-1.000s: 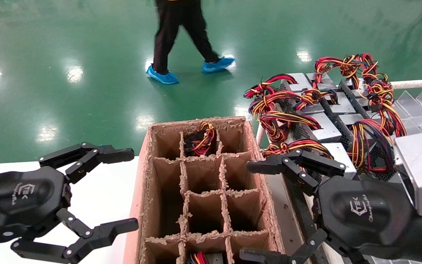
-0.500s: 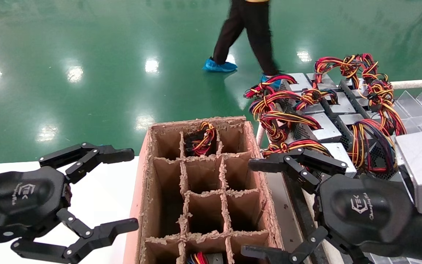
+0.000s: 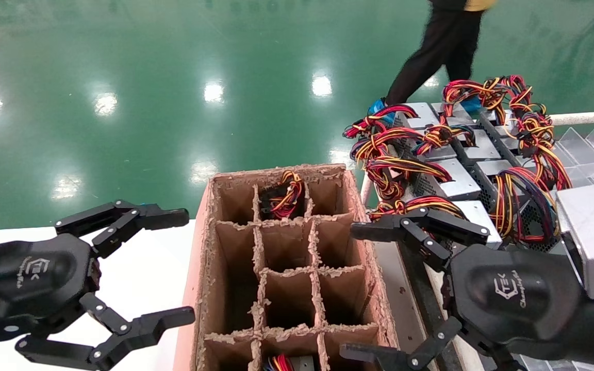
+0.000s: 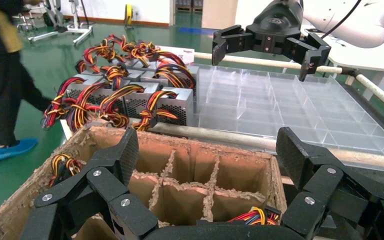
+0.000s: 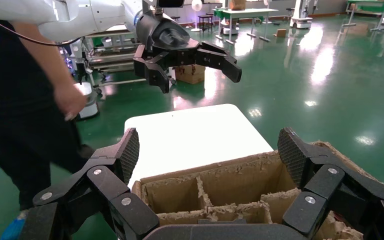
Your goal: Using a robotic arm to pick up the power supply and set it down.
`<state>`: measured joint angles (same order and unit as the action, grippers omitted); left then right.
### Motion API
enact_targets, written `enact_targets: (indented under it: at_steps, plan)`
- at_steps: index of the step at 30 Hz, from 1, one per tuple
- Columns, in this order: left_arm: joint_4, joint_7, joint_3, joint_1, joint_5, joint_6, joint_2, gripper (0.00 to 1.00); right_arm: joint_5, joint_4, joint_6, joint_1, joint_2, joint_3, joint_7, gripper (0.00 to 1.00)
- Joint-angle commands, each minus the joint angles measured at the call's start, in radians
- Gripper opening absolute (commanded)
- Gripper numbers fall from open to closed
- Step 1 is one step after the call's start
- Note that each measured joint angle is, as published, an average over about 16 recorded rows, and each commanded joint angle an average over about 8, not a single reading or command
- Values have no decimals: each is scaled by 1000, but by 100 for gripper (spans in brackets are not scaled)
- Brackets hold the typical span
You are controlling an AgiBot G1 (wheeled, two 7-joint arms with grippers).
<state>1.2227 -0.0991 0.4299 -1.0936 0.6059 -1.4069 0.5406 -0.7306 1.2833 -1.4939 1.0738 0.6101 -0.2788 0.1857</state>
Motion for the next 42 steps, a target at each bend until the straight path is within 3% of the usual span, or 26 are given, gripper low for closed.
enact_targets:
  at_steps: [1,42]
  plan:
    - [0,0,0,0,0,0,0,100,0,0,0,0,0,0,0,100]
    - [0,0,0,0,0,0,0,100,-1,0,1,-1,0,1,-1,100]
